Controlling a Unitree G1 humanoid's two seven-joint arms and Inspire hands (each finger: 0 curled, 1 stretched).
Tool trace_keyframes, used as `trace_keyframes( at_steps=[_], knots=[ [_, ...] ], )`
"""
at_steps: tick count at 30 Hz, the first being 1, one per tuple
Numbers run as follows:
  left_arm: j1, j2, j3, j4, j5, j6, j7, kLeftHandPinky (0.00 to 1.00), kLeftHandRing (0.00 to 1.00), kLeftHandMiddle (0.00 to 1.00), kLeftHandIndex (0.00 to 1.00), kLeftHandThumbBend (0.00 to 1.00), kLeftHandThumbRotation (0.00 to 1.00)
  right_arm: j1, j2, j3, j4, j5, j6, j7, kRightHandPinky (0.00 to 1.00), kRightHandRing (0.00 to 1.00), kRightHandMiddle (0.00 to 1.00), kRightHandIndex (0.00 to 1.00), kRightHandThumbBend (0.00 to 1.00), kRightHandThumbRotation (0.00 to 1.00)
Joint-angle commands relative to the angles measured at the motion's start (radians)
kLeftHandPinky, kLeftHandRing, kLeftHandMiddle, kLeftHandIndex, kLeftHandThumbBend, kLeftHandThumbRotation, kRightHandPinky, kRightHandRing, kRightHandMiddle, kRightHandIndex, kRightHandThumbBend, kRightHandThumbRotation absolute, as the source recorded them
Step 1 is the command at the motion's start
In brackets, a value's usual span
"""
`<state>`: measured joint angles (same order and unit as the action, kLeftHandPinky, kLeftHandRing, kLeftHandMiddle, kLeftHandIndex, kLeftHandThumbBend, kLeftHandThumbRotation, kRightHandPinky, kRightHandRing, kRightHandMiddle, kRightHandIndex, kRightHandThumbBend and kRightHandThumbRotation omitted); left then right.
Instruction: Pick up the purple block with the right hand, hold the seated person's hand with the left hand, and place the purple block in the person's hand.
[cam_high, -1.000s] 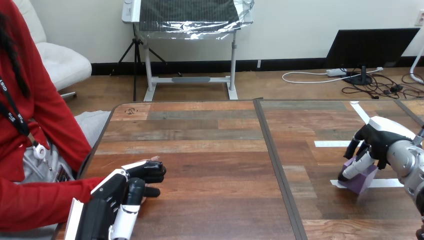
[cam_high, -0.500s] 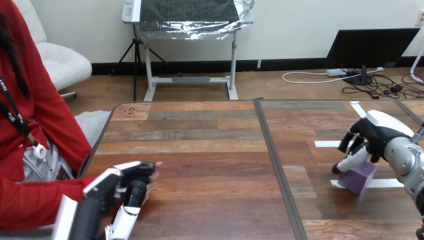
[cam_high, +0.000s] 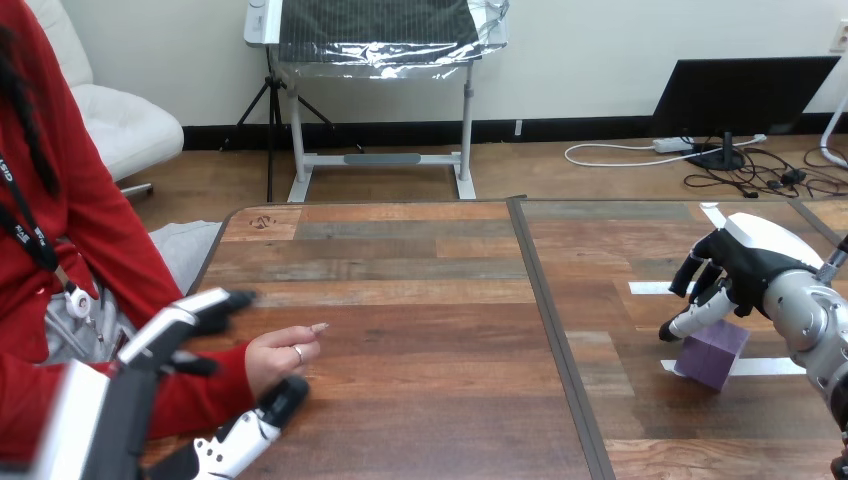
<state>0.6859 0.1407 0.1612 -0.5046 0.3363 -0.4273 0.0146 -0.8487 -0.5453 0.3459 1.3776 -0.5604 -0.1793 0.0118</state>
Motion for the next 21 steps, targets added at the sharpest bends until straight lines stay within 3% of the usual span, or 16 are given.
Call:
trace_keyframes(
  at_steps=[1,10,21],
  knots=[
    [-0.042,0.012,0.054,-0.103,0.055,0.022,0.015,0.65,0.79,0.81,0.77,1.0,0.4,-0.054,0.026,-0.008,-0.043,0.009,-0.023,-0.021,0.45,0.5,0.56,0.56,0.77,0.0],
    [-0.101,0.032,0.094,-0.112,0.131,0.05,0.019,0.6,0.76,0.79,0.75,1.0,0.25,-0.06,0.034,-0.024,-0.045,0.032,-0.034,-0.009,0.44,0.49,0.56,0.56,0.76,0.0],
    [-0.166,0.079,0.116,-0.115,0.22,0.097,-0.01,0.55,0.73,0.78,0.74,1.0,0.14,-0.068,0.037,-0.028,-0.045,0.043,-0.045,0.009,0.46,0.51,0.56,0.56,0.76,0.0]
  ],
)
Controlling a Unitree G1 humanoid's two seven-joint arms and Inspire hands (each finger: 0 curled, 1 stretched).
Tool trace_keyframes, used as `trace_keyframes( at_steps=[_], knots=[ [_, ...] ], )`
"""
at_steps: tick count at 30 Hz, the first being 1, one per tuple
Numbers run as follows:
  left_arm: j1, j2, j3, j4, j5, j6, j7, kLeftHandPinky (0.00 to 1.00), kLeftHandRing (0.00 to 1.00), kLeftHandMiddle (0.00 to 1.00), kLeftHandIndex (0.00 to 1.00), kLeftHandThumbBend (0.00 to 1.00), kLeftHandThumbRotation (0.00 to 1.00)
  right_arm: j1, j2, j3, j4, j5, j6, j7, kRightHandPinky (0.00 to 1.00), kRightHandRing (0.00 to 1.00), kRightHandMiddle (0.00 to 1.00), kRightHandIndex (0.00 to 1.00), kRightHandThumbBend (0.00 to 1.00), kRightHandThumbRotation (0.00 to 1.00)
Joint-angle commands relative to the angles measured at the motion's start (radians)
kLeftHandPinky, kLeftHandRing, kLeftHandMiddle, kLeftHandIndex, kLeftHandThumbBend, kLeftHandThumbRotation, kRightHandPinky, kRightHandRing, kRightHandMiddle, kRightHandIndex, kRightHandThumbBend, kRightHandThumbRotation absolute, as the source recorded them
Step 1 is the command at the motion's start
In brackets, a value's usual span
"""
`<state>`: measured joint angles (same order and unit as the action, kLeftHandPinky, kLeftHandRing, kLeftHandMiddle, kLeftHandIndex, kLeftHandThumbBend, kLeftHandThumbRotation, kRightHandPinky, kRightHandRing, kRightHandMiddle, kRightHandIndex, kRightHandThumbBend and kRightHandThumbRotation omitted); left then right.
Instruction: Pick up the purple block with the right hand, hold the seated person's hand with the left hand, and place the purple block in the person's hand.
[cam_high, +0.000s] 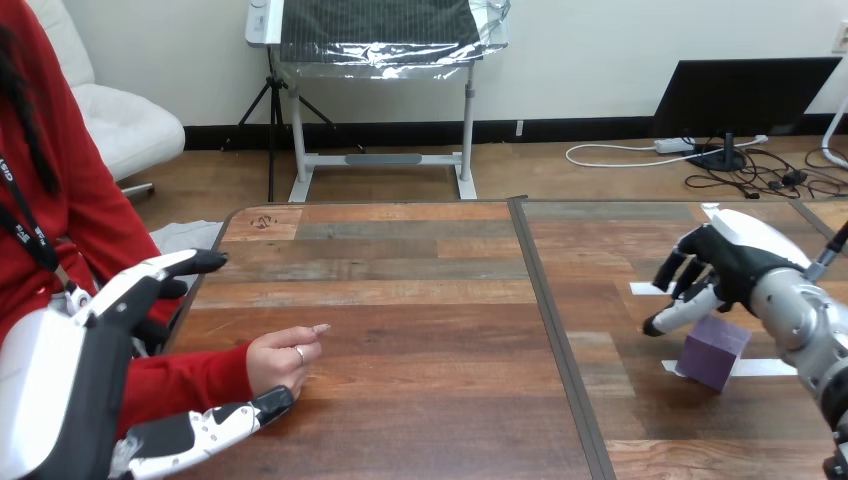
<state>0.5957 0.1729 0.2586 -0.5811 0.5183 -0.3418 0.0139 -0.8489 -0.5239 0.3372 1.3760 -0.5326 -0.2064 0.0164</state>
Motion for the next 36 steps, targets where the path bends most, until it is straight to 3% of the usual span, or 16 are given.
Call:
trace_keyframes(
  at_steps=[1,18,28,36],
  knots=[
    [-0.081,0.054,0.021,-0.034,0.048,0.011,-0.009,0.55,0.73,0.78,0.74,1.0,0.14,-0.068,0.016,-0.018,-0.044,0.016,-0.021,0.004,0.46,0.51,0.56,0.56,0.76,0.0],
    [-0.183,0.166,0.01,0.075,0.164,0.059,-0.032,0.57,0.74,0.78,0.75,1.0,0.2,-0.072,0.024,-0.017,-0.048,0.019,-0.042,-0.003,0.46,0.49,0.54,0.54,0.77,0.0],
    [-0.231,0.235,-0.006,0.152,0.199,0.065,-0.05,0.63,0.77,0.79,0.75,1.0,0.17,-0.078,0.028,-0.019,-0.053,0.023,-0.038,0.008,0.46,0.49,0.54,0.54,0.76,0.0],
    [-0.252,0.267,-0.023,0.192,0.209,0.083,-0.069,0.68,0.78,0.8,0.76,1.0,0.22,-0.07,0.024,-0.025,-0.055,0.034,-0.061,-0.007,0.46,0.49,0.54,0.55,0.76,0.0]
  ],
)
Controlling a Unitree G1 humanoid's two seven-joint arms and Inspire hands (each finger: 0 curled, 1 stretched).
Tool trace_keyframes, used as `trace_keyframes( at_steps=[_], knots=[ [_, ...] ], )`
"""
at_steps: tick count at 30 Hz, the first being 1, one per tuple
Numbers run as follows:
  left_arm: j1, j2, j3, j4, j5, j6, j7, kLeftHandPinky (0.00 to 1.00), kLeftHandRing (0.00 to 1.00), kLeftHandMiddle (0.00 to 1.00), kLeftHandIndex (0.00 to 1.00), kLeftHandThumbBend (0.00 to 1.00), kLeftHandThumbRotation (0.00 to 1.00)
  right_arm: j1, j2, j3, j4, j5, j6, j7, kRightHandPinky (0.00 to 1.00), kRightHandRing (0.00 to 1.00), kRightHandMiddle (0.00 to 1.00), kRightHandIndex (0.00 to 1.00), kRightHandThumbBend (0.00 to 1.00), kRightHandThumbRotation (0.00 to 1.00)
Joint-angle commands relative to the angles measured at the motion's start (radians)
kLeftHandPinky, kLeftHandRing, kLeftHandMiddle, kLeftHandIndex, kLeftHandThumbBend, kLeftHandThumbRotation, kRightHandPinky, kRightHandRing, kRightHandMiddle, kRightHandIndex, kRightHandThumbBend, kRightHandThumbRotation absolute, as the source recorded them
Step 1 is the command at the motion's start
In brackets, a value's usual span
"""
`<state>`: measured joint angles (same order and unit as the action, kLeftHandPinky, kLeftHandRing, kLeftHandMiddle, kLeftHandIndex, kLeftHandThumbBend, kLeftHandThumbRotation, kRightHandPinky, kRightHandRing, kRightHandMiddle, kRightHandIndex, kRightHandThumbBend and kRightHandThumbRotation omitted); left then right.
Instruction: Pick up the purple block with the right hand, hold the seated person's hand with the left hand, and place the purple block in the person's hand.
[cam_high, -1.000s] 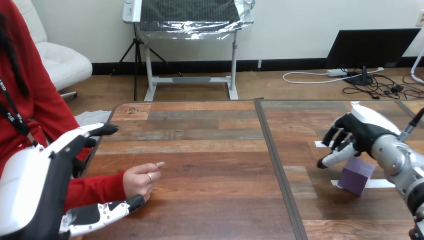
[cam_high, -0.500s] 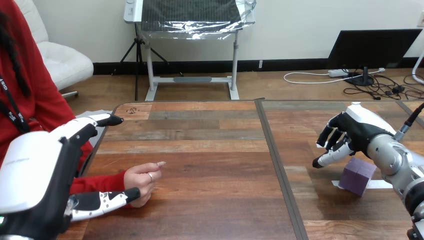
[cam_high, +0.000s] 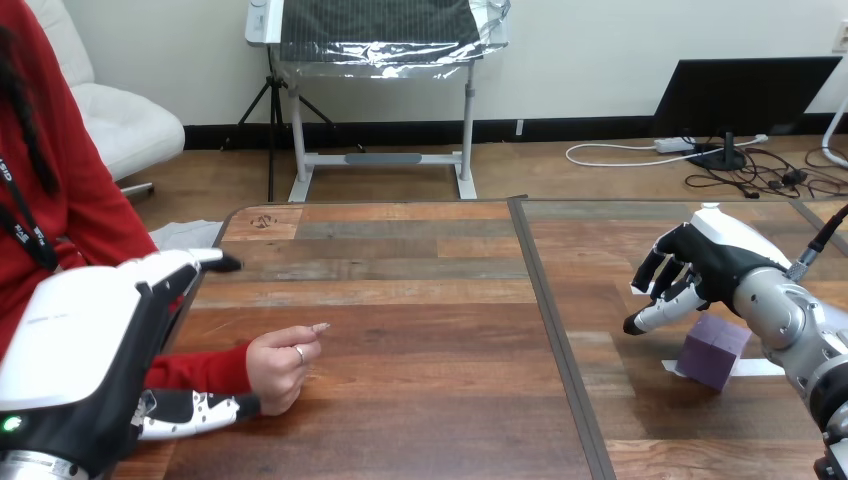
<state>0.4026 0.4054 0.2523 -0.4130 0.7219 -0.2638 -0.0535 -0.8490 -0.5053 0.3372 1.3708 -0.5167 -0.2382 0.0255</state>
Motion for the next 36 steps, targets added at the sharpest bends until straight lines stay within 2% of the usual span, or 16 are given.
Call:
trace_keyframes(
  at_steps=[1,8,20,23,27,29,30,31,36],
  knots=[
    [-0.06,0.035,-0.017,0.027,0.004,0.004,0.002,0.68,0.78,0.8,0.76,1.0,0.22,-0.069,0.005,-0.027,-0.051,0.02,-0.032,-0.016,0.46,0.49,0.54,0.55,0.75,0.0],
    [-0.063,0.039,-0.021,0.037,-0.005,0.002,0.016,0.69,0.77,0.8,0.76,1.0,0.24,-0.069,-0.001,-0.028,-0.054,0.027,-0.043,-0.007,0.49,0.53,0.57,0.58,0.74,0.0],
    [-0.053,0.001,-0.018,0.019,-0.038,0.022,0.026,0.7,0.78,0.81,0.78,1.0,0.32,-0.067,-0.015,-0.056,-0.065,0.053,-0.061,0.04,0.59,0.65,0.69,0.69,0.78,0.01],
    [-0.048,-0.019,-0.018,0.013,-0.097,0.018,0.02,0.7,0.79,0.81,0.79,1.0,0.34,-0.065,-0.021,-0.056,-0.066,0.054,-0.069,0.044,0.61,0.68,0.73,0.73,0.79,0.06],
    [-0.035,-0.058,-0.019,0.012,-0.239,0.008,0.004,0.69,0.8,0.82,0.8,0.98,0.38,-0.066,-0.03,-0.047,-0.068,0.047,-0.068,0.048,0.62,0.7,0.76,0.76,0.8,0.13],
    [-0.03,-0.067,-0.02,0.015,-0.283,0.0,0.002,0.69,0.81,0.83,0.81,0.96,0.41,-0.067,-0.033,-0.043,-0.069,0.042,-0.068,0.049,0.62,0.7,0.76,0.77,0.8,0.21],
    [-0.026,-0.072,-0.02,0.021,-0.309,-0.016,0.005,0.69,0.81,0.83,0.81,0.96,0.41,-0.067,-0.036,-0.04,-0.069,0.039,-0.069,0.048,0.62,0.7,0.76,0.77,0.8,0.21],
    [-0.023,-0.073,-0.021,0.025,-0.323,-0.027,0.007,0.68,0.81,0.84,0.81,0.94,0.44,-0.067,-0.038,-0.039,-0.069,0.037,-0.069,0.047,0.61,0.7,0.76,0.78,0.81,0.27],
    [-0.009,-0.088,-0.022,0.039,-0.371,-0.08,0.021,0.68,0.81,0.84,0.82,0.89,0.51,-0.065,-0.044,-0.036,-0.069,0.029,-0.065,0.038,0.6,0.7,0.76,0.79,0.82,0.36]
  ],
)
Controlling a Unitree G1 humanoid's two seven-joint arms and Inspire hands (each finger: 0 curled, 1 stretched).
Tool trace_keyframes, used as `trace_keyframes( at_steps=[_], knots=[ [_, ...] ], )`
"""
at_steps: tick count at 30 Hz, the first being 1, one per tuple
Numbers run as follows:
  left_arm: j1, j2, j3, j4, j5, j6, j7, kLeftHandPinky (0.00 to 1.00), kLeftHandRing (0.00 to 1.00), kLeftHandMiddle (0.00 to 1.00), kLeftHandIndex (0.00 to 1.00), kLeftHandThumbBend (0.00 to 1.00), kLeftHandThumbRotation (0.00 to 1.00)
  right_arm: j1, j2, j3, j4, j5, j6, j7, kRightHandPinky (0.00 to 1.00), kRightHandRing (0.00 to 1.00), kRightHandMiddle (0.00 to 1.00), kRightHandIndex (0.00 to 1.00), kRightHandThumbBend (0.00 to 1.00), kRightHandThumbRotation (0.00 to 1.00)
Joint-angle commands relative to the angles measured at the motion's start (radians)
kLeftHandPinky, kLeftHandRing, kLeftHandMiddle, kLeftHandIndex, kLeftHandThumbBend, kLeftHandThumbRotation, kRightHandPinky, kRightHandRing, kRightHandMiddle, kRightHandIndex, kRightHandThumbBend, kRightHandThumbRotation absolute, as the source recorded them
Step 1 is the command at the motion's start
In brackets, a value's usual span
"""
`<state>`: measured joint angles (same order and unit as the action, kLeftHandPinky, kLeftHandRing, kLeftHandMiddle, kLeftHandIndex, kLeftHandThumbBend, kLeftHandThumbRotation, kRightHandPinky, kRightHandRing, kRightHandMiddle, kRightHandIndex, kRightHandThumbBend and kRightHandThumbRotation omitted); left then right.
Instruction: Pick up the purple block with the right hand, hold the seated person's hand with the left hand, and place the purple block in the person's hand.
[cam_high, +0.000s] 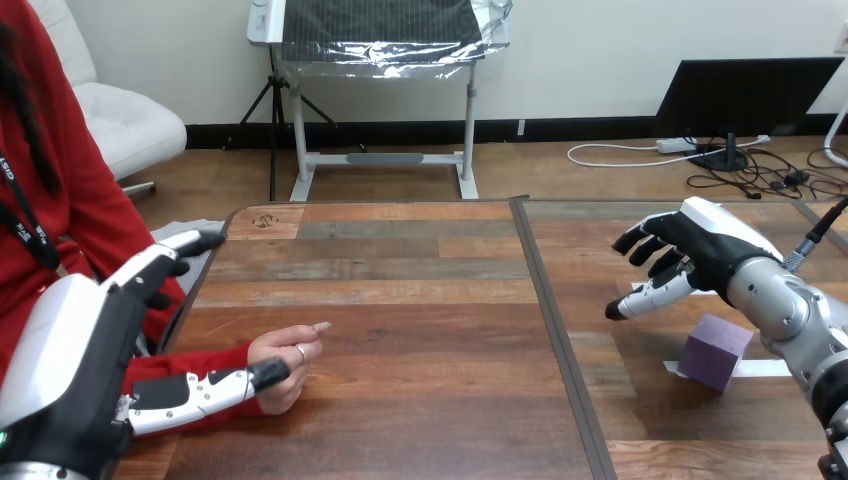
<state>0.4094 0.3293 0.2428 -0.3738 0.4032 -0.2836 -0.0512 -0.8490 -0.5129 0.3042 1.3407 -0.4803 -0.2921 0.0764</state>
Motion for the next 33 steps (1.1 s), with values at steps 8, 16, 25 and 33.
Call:
trace_keyframes(
  at_steps=[8,16,25,33],
  knots=[
    [0.002,-0.044,-0.016,0.004,-0.109,-0.124,0.027,0.7,0.82,0.83,0.81,0.81,0.58,-0.063,-0.044,-0.006,-0.035,-0.014,-0.005,-0.02,0.59,0.68,0.72,0.8,0.84,0.44],
    [0.033,-0.079,-0.029,-0.016,-0.148,-0.169,0.03,0.73,0.82,0.83,0.8,0.76,0.59,-0.068,-0.057,0.008,-0.031,-0.033,0.016,-0.015,0.57,0.68,0.72,0.8,0.89,0.52],
    [0.069,-0.108,-0.045,-0.044,-0.16,-0.204,0.035,0.74,0.81,0.82,0.78,0.73,0.63,-0.073,-0.07,0.015,-0.027,-0.051,0.036,0.007,0.61,0.74,0.78,0.81,0.95,0.55],
    [0.099,-0.134,-0.055,-0.065,-0.165,-0.231,0.035,0.74,0.81,0.82,0.78,0.71,0.65,-0.076,-0.081,0.026,-0.024,-0.074,0.071,0.032,0.63,0.76,0.8,0.82,0.97,0.56]
  ],
)
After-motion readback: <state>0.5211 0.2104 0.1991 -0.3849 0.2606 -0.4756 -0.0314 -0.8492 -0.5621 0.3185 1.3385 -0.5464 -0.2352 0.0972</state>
